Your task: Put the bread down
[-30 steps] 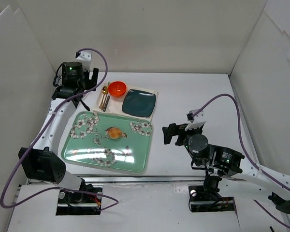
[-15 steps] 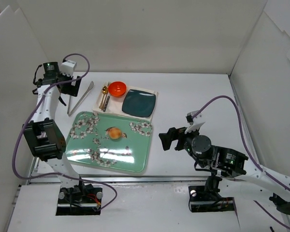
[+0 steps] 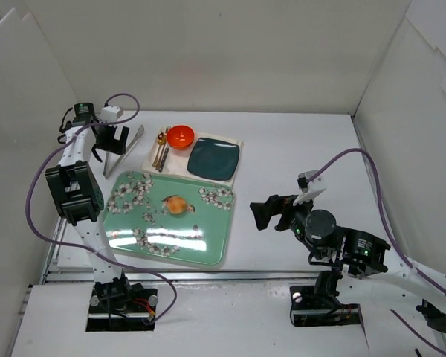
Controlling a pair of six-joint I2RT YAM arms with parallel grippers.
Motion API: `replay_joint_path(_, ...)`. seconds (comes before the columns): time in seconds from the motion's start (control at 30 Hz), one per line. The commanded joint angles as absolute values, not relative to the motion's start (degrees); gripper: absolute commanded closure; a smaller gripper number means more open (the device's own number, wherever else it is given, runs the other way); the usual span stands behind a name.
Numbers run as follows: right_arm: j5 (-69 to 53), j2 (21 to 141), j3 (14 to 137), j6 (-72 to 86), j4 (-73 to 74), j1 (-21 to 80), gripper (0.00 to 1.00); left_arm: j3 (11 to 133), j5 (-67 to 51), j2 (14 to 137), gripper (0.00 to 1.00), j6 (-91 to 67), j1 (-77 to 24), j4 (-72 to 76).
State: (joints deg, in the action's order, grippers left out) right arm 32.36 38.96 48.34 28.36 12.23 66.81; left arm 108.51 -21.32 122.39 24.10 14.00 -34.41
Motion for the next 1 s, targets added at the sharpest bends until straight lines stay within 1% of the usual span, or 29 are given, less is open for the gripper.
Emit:
replay_joint_path(0.0,34.5,39.5,49.7,28.9,9.8,67.0,0.02,110.1,-22.9,120.4,0.00,25.6,14.8,-31.6)
replay_joint_path(0.4,35.1,38.8,49.4,28.9,9.8,66.9,0.02,111.7,-19.6,125.9,0.00,25.7,14.8,-30.7)
replay_joint_path(0.97,36.3,37.9,49.0,28.7,9.8,66.9,0.02,111.4,-17.8,128.8,0.00,23.4,14.8,-25.8)
